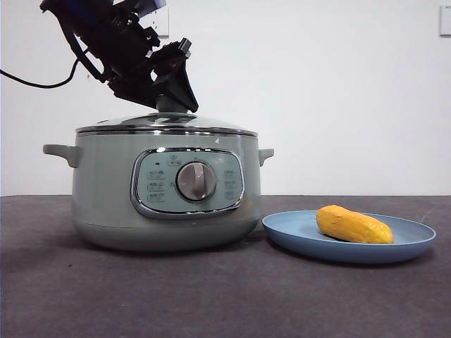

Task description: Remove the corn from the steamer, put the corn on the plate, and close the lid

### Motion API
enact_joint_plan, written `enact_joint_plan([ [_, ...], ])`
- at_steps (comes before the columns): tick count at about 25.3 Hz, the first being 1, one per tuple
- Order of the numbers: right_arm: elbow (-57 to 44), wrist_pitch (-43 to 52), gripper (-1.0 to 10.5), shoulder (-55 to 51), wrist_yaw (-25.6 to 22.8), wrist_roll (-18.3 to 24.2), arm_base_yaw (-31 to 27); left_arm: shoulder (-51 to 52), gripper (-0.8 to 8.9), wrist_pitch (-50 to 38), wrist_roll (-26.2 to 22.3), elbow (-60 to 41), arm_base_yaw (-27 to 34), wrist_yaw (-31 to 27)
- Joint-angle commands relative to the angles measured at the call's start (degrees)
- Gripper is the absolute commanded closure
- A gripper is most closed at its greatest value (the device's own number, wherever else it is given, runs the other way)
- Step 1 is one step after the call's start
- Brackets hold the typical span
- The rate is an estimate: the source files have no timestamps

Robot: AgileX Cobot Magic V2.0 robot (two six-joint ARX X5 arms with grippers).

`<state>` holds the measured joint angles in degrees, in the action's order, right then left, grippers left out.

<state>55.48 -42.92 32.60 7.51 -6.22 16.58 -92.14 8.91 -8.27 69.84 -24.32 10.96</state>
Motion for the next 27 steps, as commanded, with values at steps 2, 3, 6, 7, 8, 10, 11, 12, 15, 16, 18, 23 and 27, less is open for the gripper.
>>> enact_joint_plan([
  [2, -0.24, 0.2, 4.1, -0.09, 0.09, -0.33, 0.04, -0.24, 4.25, 0.74, -0.74, -0.81, 0.04, -0.13],
  [3, -0.24, 0.2, 4.1, -0.09, 0.09, -0.33, 0.04, -0.24, 4.25, 0.55, -0.74, -0.81, 0.04, -0.13],
  [6, -0.24, 0.2, 4.1, -0.09, 0.09, -0.33, 0.04, -0.24, 4.25, -0.17, -0.74, -0.81, 0.04, -0.17],
  [7, -0.24, 0.17, 4.1, -0.09, 0.09, -0.35, 0.04, -0.22, 4.25, -0.37, -0.74, -0.79, 0.04, -0.17],
  [8, -0.24, 0.17, 4.1, -0.09, 0.09, -0.33, 0.04, -0.11, 4.25, -0.48, -0.74, -0.74, 0.07, -0.17],
  [10, -0.24, 0.15, 4.1, -0.09, 0.09, -0.33, 0.04, 0.13, 4.25, -0.57, -0.74, -0.68, 0.07, -0.22],
  [11, -0.24, 0.15, 4.1, -0.09, 0.09, -0.33, 0.04, 0.39, 4.25, -0.44, -0.74, -0.55, 0.07, -0.22],
  [12, -0.24, 0.13, 4.1, -0.09, 0.09, -0.33, 0.04, 0.63, 4.25, -0.24, -0.74, -0.37, 0.04, -0.26],
  [15, -0.24, -0.09, 4.1, -0.09, 0.09, -0.33, 0.04, 2.23, 4.25, -0.26, -0.74, -0.35, 0.04, -0.26],
  [16, -0.24, -0.28, 4.1, -0.09, 0.09, -0.33, 0.04, 3.02, 4.25, -0.26, -0.74, -0.33, 0.04, -0.26],
  [18, -0.24, -0.87, 4.1, -0.09, 0.09, -0.15, 0.04, 4.76, 4.25, -0.2, -0.74, -0.33, 0.04, -0.26],
  [23, -0.24, -2.71, 4.1, 0.02, 0.13, 0.79, 0.04, 11.45, 4.26, 2.64, -0.5, -0.31, 0.04, -0.31],
  [27, -0.24, -5.92, 4.1, 0.42, 3.63, 1.88, 0.04, 18.6, 4.28, 11.69, 2.49, -0.26, -0.15, 0.11],
])
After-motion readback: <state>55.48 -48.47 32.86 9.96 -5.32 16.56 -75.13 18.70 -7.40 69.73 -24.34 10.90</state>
